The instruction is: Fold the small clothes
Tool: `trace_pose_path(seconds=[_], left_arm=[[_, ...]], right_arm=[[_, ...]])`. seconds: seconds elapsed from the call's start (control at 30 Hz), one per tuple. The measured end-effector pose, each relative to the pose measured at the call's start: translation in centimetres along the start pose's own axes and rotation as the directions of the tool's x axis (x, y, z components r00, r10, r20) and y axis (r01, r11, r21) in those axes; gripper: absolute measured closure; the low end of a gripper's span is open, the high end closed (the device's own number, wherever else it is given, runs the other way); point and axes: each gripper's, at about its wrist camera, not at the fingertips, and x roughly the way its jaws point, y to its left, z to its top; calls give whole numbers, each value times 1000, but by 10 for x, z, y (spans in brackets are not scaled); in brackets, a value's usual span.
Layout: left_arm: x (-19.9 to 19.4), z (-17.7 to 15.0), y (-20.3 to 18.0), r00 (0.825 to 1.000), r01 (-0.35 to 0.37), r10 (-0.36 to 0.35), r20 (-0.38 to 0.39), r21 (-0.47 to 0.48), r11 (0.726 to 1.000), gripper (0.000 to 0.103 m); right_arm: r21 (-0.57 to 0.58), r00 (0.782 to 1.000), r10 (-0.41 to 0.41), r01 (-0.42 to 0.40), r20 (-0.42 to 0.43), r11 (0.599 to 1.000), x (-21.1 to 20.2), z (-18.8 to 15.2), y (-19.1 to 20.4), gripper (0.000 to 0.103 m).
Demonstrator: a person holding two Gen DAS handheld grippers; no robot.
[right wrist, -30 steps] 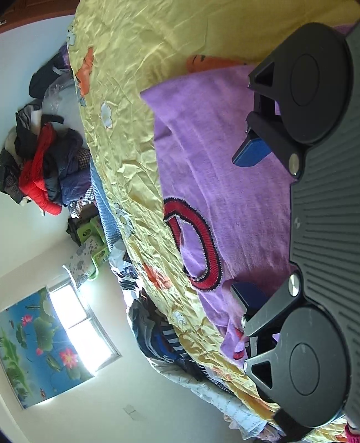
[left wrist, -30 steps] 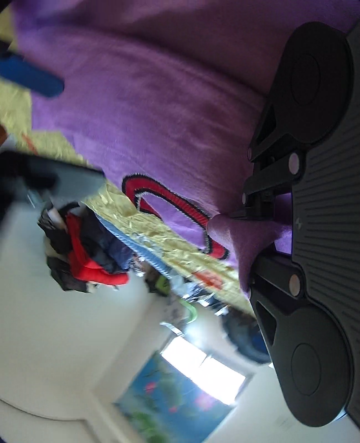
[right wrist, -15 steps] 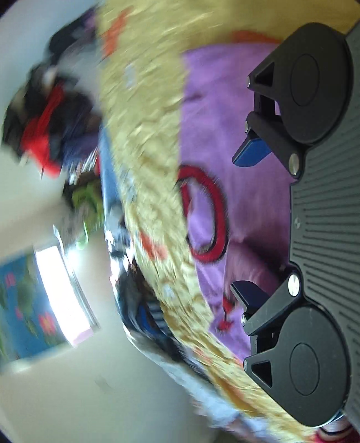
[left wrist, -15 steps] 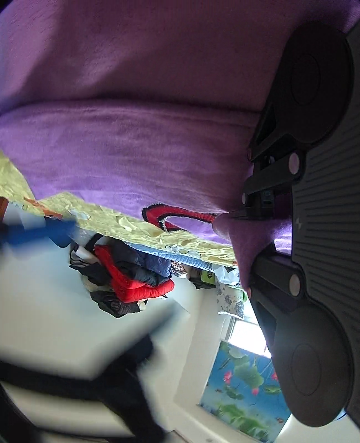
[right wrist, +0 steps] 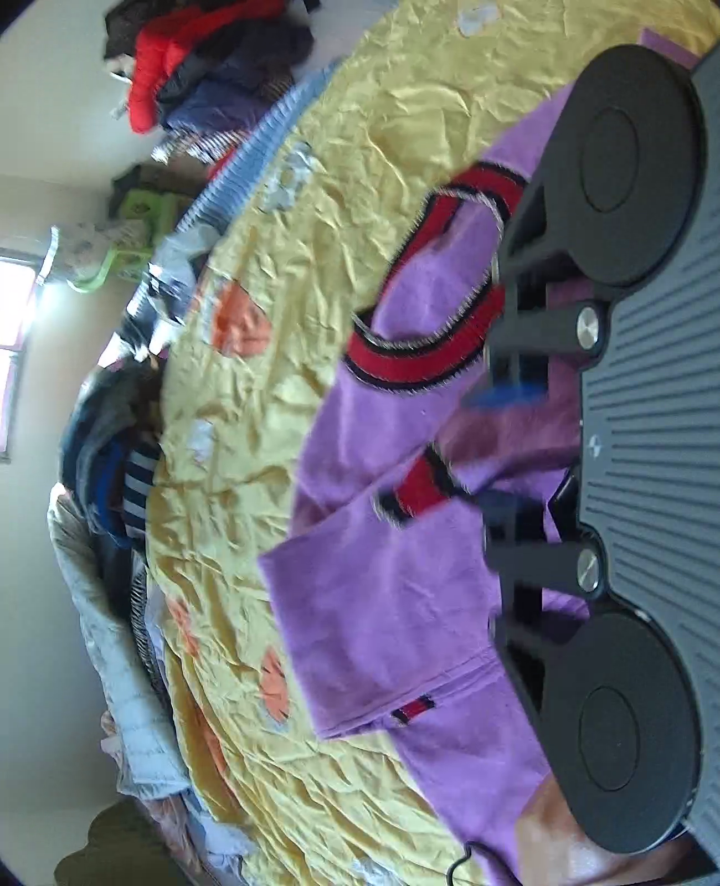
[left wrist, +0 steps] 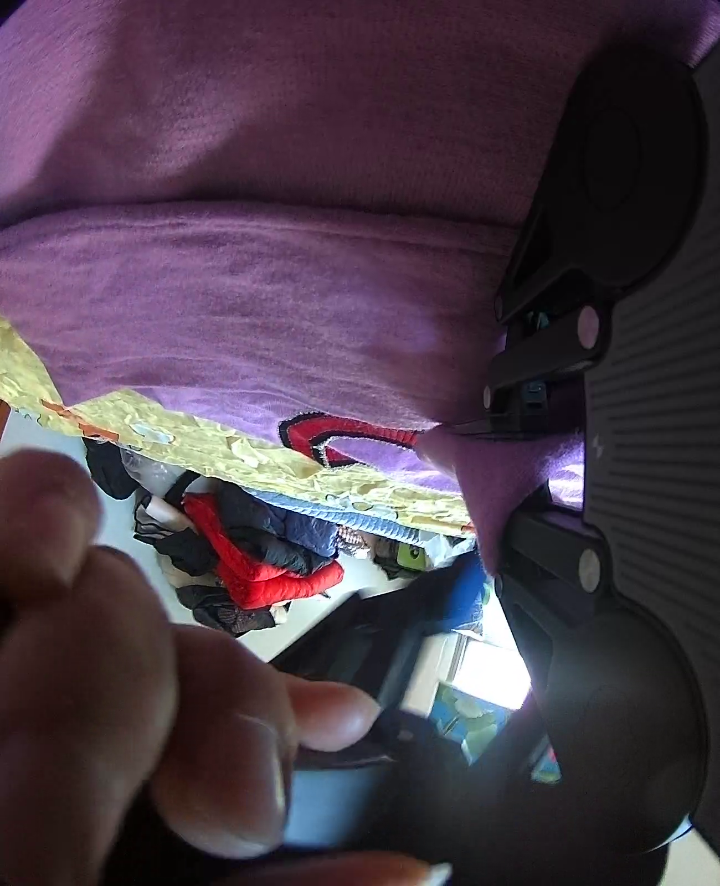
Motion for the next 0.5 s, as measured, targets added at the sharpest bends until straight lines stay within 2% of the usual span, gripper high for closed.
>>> trace_pose_path(seconds=[0.07, 0.17, 0.33, 0.4, 0.5], left_arm=[[-5, -1, -1, 1000, -12, 12, 5, -10, 1000, 98], [-4, -2, 4, 1000, -8, 8, -3, -62, 998, 98], [-4, 4, 16, 999, -32, 31, -8, -151, 988, 92], [-4, 9, 22, 1000, -14, 11, -13, -195, 981, 92], [-4, 14, 34, 997, 55, -65, -27, -278, 959, 92]], right_arm=[[21, 1000, -3, 3, 26, 1000, -8, -6, -4, 95], [106, 993, -35, 23, 113, 994, -29, -18, -20, 96], [265, 967, -100, 36, 232, 964, -60, -44, -49, 96], [335, 953, -142, 46, 269, 941, -69, -57, -62, 96], [437, 928, -201, 47, 313, 898, -82, -77, -80, 96]])
